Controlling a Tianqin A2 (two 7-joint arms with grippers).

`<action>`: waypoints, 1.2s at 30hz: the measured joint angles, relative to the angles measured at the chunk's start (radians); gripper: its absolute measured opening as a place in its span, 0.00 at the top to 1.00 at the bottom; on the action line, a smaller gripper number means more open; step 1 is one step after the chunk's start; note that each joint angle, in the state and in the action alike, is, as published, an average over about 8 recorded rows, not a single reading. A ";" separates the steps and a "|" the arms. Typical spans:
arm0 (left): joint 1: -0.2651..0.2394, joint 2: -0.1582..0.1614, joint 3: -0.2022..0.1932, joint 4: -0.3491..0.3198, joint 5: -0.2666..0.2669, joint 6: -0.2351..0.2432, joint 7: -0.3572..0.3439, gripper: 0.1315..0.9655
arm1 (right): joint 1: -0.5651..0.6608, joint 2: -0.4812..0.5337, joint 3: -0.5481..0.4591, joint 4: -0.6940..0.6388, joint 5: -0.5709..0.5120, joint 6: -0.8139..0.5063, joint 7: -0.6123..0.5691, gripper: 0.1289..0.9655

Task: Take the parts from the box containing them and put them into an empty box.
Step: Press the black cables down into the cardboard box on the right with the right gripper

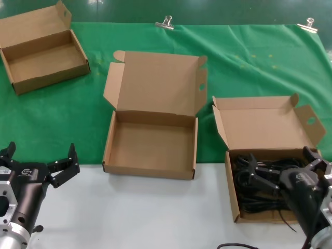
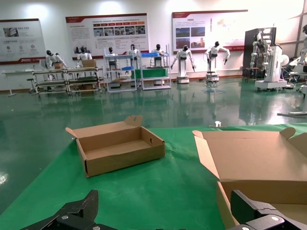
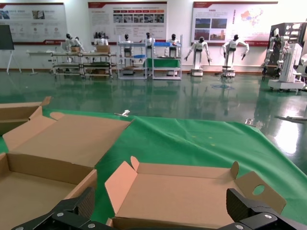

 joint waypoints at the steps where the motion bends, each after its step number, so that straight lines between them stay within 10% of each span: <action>1: 0.000 0.000 0.000 0.000 0.000 0.000 0.000 0.00 | 0.000 0.000 0.000 0.000 0.000 0.000 0.000 0.00; 18: 0.000 0.000 0.000 0.000 0.000 0.000 0.000 0.00 | -0.036 0.182 -0.143 0.086 0.146 0.151 -0.060 0.00; 36: 0.000 0.000 0.000 0.000 0.000 0.000 0.000 0.00 | 0.259 0.642 -0.681 0.043 0.679 0.359 -0.551 0.00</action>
